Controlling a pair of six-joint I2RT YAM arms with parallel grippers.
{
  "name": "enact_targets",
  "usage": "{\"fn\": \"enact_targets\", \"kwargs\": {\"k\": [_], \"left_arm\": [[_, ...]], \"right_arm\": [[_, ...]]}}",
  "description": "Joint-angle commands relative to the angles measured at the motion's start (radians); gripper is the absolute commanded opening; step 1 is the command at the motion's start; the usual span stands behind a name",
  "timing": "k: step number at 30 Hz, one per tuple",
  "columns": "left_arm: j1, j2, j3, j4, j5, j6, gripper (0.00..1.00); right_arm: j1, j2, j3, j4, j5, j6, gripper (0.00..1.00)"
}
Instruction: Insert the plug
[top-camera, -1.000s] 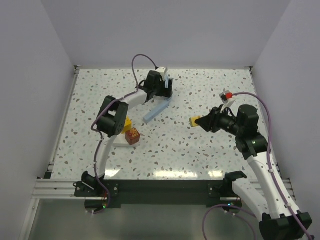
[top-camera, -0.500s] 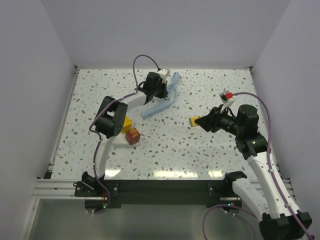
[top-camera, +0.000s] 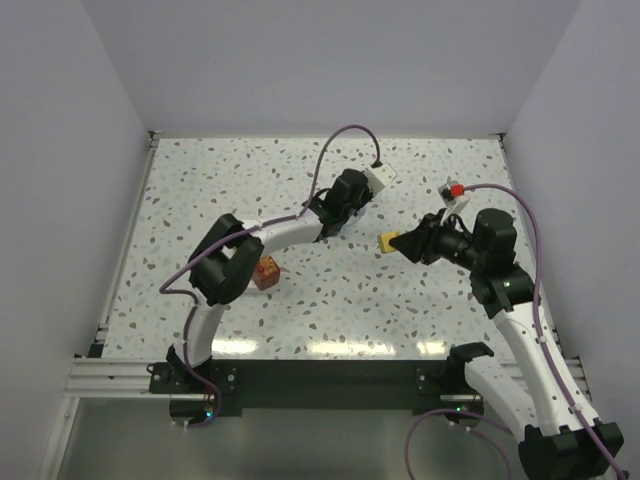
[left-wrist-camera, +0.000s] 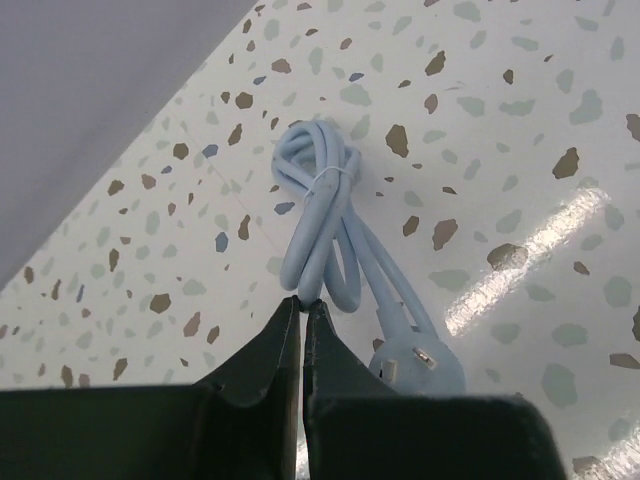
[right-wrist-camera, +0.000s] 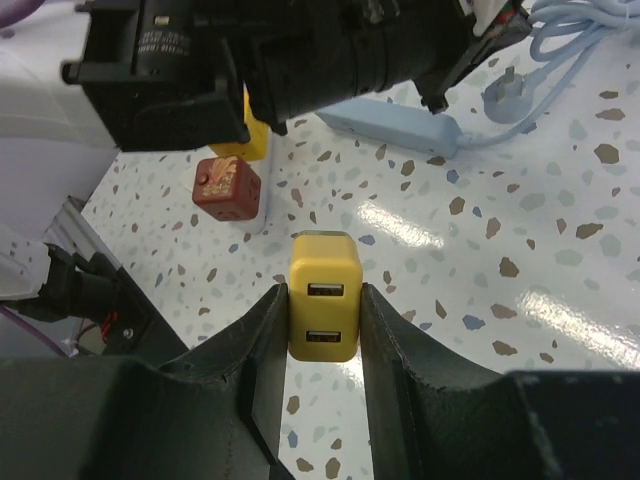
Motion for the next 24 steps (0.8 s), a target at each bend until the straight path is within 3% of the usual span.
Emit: {"fn": "enact_targets", "kwargs": {"k": [1, 6, 11, 21, 24], "left_arm": [[-0.061, -0.090, -0.077, 0.215, -0.212, 0.199, 0.00], [-0.144, -0.089, -0.183, 0.319, -0.300, 0.260, 0.00], [-0.208, -0.126, -0.315, 0.463, -0.349, 0.250, 0.00], [-0.209, -0.152, -0.412, 0.511, -0.335, 0.146, 0.00], [-0.138, -0.228, -0.453, 0.474, -0.235, 0.057, 0.02]], "right_arm": [[-0.002, -0.001, -0.004, 0.046, -0.016, 0.008, 0.00], [-0.004, -0.015, -0.001, 0.036, 0.013, 0.010, 0.00], [-0.004, -0.055, 0.018, -0.022, 0.152, -0.008, 0.00], [-0.004, -0.115, 0.025, -0.056, 0.214, -0.027, 0.00], [-0.004, -0.127, 0.027, -0.059, 0.222, -0.025, 0.00]]}}
